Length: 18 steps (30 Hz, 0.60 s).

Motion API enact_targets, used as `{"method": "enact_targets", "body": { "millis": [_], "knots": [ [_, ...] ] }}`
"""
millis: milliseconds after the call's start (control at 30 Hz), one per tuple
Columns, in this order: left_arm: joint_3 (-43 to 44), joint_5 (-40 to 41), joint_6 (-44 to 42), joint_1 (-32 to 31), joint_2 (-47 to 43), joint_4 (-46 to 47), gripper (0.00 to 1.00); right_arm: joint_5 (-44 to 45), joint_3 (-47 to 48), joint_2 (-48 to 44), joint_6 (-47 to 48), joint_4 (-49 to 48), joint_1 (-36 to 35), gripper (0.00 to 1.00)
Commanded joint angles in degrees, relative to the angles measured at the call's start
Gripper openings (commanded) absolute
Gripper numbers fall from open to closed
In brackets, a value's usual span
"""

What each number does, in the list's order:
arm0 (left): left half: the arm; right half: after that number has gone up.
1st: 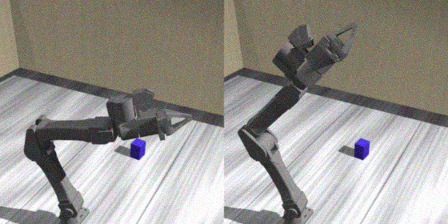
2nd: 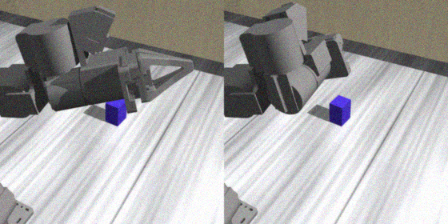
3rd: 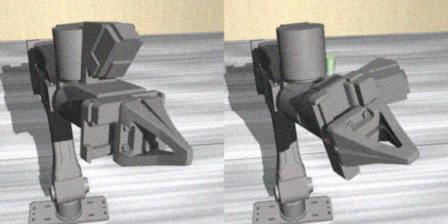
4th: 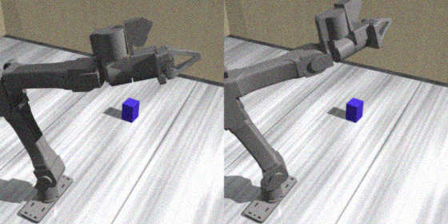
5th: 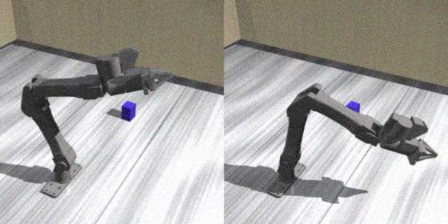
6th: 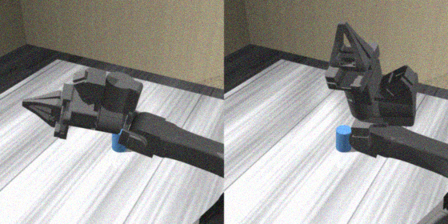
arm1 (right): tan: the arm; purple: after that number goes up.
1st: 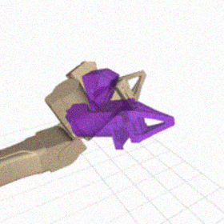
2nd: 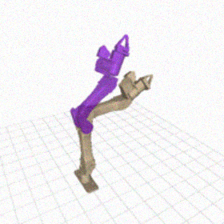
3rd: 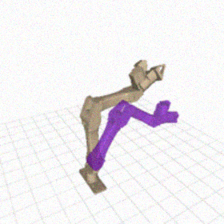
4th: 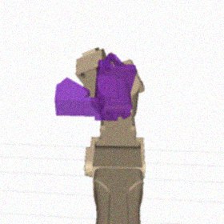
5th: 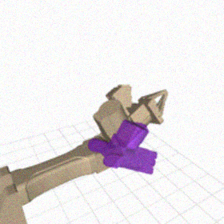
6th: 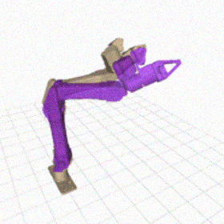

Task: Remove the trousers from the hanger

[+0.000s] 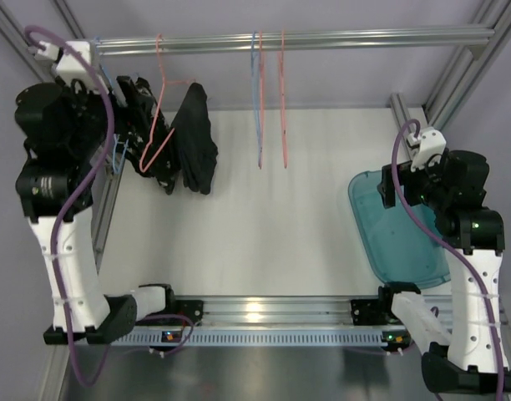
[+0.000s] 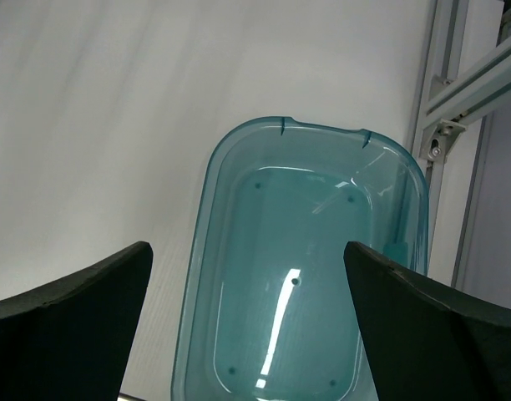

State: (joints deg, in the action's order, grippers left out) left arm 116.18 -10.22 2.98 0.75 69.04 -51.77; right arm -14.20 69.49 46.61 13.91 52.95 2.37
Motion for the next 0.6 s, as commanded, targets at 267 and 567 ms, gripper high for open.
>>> {"method": "enact_targets", "body": {
  "millis": [267, 567],
  "knots": [
    [-4.8, -2.3, 6.0, -0.1, 11.6, 15.4, 0.71, 0.0, -0.1, 1.5, -0.2, -4.3, -0.7, 1.00],
    [-7.9, -3.1, 5.3, -0.1, 15.7, 19.4, 0.61, 1.2, -1.0, 1.3, 0.2, -4.5, -0.7, 0.99]
  ]
}}
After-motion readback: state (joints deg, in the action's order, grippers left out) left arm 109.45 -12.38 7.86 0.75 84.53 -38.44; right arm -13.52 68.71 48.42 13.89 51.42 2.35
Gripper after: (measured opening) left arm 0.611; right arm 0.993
